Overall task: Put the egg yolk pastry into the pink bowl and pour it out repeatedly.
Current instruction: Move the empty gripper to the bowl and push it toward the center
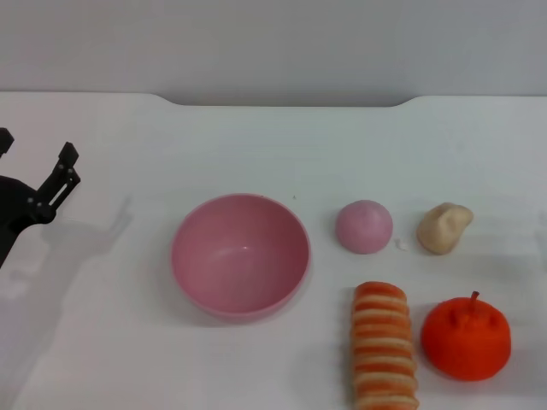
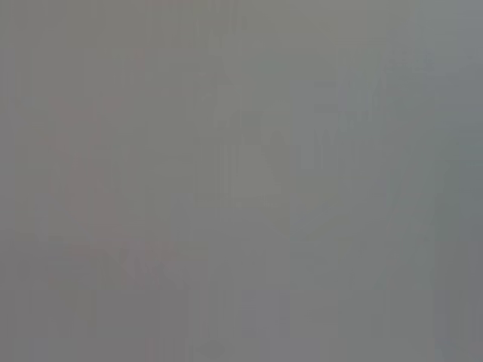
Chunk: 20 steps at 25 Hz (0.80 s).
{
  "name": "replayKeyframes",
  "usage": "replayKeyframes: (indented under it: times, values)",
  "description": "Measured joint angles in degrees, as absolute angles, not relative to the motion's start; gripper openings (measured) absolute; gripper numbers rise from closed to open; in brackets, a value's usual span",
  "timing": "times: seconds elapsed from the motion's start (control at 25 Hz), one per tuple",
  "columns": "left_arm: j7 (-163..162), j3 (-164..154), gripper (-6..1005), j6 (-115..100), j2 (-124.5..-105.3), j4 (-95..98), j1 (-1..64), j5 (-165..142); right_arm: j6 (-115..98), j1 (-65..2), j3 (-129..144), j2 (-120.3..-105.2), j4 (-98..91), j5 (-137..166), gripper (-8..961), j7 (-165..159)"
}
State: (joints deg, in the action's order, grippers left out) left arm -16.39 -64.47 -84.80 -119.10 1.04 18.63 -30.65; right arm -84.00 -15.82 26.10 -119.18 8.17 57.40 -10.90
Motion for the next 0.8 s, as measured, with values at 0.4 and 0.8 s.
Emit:
replayKeyframes:
  times: [0.4, 0.8]
  values:
    - [-25.6, -64.1, 833, -84.2, -118.74, 3.6, 21.2, -30.4, -84.0, -15.8, 26.1, -119.18, 8.2, 57.4, 543, -10.9]
    - [-44.5, -71.1, 831, -65.6, -116.95, 23.7, 21.4, -31.2, -84.0, -15.7, 26.1, -119.31, 8.8, 57.4, 542, -11.3]
